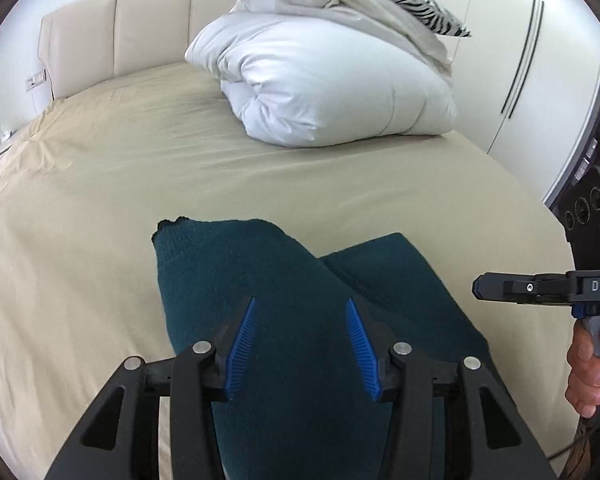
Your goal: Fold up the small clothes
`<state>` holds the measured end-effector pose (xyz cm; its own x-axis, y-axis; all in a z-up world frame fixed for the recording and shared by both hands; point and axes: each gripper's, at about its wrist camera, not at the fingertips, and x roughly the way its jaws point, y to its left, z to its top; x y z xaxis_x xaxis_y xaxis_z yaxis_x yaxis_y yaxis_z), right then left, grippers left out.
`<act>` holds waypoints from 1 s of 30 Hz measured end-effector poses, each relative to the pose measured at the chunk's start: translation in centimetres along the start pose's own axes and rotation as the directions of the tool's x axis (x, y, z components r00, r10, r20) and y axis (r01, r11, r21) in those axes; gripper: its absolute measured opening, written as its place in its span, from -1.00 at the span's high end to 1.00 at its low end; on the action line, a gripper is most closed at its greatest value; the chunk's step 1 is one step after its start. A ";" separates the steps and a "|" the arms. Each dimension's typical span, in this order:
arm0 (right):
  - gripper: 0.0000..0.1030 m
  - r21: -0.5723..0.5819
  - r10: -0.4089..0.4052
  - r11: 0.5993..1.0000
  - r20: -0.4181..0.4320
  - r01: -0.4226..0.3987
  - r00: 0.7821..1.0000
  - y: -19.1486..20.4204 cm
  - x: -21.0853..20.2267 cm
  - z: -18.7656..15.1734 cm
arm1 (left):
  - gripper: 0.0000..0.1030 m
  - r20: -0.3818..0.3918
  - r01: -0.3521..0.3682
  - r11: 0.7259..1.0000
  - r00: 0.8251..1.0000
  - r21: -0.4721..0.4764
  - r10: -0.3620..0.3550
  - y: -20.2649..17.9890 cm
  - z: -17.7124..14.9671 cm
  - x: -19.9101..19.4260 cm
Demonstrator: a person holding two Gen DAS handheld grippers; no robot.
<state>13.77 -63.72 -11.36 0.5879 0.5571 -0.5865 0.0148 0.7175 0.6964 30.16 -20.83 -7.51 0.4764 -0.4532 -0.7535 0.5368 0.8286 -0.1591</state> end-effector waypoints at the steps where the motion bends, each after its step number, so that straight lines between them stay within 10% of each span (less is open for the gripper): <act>1: 0.77 0.013 0.014 1.000 -0.008 -0.014 1.000 0.2 1.4 1.1 | 0.05 -0.030 -0.013 1.000 0.999 -0.021 0.012 0.2 0.3 1.6; 9: 0.94 0.156 -0.083 0.983 -0.098 0.098 0.992 -2.4 14.4 5.5 | 0.01 -0.019 0.034 0.993 0.999 -0.116 -0.036 3.3 -1.6 5.5; 18: 1.00 0.212 -0.086 0.976 0.115 0.060 0.990 -5.7 11.9 5.6 | 0.02 -0.007 0.076 0.984 0.997 -0.158 -0.078 4.1 -2.4 5.5; 30: 1.00 0.218 -0.101 0.974 0.161 0.064 0.982 -5.9 12.4 4.2 | 0.02 -0.021 0.029 0.993 0.999 -0.112 -0.032 3.4 -2.4 5.9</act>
<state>24.36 -62.84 -20.97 0.7061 0.4072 -0.5794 0.2287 0.6432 0.7308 33.07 -19.88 -14.02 0.4442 -0.4723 -0.7613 0.4689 0.8466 -0.2516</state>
